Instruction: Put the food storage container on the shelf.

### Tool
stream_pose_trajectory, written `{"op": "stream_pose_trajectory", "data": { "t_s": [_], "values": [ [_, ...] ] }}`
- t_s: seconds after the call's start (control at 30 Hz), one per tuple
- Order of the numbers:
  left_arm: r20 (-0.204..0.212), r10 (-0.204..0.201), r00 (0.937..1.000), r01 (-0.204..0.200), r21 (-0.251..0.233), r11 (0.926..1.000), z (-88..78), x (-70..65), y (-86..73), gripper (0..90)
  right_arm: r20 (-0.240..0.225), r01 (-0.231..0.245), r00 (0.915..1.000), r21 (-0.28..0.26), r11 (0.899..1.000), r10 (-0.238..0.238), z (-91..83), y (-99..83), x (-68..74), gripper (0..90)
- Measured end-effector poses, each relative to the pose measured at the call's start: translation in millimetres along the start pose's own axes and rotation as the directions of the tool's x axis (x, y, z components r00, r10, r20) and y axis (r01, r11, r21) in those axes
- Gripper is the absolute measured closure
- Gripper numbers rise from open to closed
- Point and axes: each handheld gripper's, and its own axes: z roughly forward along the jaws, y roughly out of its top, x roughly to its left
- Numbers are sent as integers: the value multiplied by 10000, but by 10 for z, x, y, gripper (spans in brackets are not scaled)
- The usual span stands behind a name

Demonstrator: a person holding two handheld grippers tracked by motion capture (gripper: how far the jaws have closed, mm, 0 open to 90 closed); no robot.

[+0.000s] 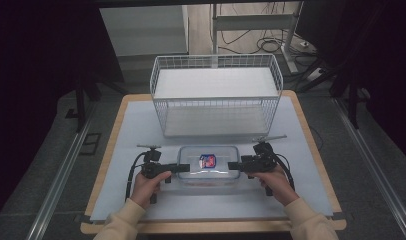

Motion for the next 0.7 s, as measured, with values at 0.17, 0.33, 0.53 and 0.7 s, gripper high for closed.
{"op": "stream_pose_trajectory", "data": {
  "t_s": [0.17,0.33,0.53,0.7],
  "values": [
    [-1,6,10000,-6,3,10000,0,0,0,280,-421,-344,9985,287,9990,356,80,2,-34,182],
    [-2,-3,10000,3,6,10000,0,0,1,281,-549,-862,9947,247,9960,874,83,5,-63,234],
    [-24,2,10000,-2,-43,10000,-1,-5,-7,282,-729,-1044,9918,164,9944,1053,24,-9,-94,318],
    [-67,33,10000,-33,-112,9999,-9,-21,-19,288,-924,-1313,9870,58,9913,1313,3,-19,-129,359]
  ]
}}
